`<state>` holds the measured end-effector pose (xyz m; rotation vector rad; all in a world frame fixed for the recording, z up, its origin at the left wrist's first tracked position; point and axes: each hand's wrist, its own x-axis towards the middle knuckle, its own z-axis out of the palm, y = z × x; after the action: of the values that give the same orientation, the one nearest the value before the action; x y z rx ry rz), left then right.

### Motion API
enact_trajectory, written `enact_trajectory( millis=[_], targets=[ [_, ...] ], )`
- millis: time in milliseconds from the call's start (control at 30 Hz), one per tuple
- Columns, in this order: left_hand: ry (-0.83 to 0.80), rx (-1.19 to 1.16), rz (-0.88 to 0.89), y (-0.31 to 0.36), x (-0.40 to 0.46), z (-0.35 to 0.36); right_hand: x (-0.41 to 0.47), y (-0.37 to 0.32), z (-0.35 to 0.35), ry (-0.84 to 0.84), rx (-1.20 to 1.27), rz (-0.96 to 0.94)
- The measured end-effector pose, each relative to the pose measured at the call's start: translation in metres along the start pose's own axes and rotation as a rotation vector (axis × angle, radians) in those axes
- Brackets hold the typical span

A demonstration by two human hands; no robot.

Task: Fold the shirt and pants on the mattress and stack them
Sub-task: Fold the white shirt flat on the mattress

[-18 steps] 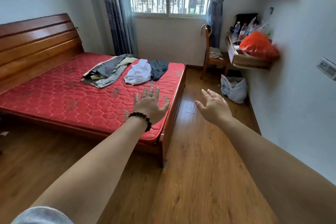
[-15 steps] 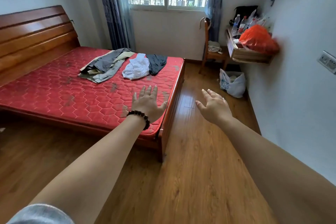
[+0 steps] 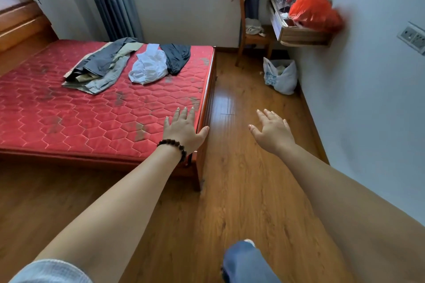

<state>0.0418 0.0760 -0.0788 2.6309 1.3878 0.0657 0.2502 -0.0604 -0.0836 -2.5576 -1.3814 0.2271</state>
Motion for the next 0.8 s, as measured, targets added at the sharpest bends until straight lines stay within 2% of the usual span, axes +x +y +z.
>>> enact_trajectory(
  millis=[200, 567, 800],
  targets=[
    [0.000, -0.019, 0.012, 0.018, 0.106, 0.014, 0.099, 0.025, 0.011, -0.012, -0.019, 0.005],
    [-0.021, -0.028, -0.018, 0.088, 0.373, 0.013, 0.367, 0.083, -0.010, -0.082, -0.002, 0.003],
    [-0.048, -0.027, -0.036, 0.098, 0.514, 0.026, 0.512, 0.104, -0.011, -0.126, 0.021, 0.019]
  ],
)
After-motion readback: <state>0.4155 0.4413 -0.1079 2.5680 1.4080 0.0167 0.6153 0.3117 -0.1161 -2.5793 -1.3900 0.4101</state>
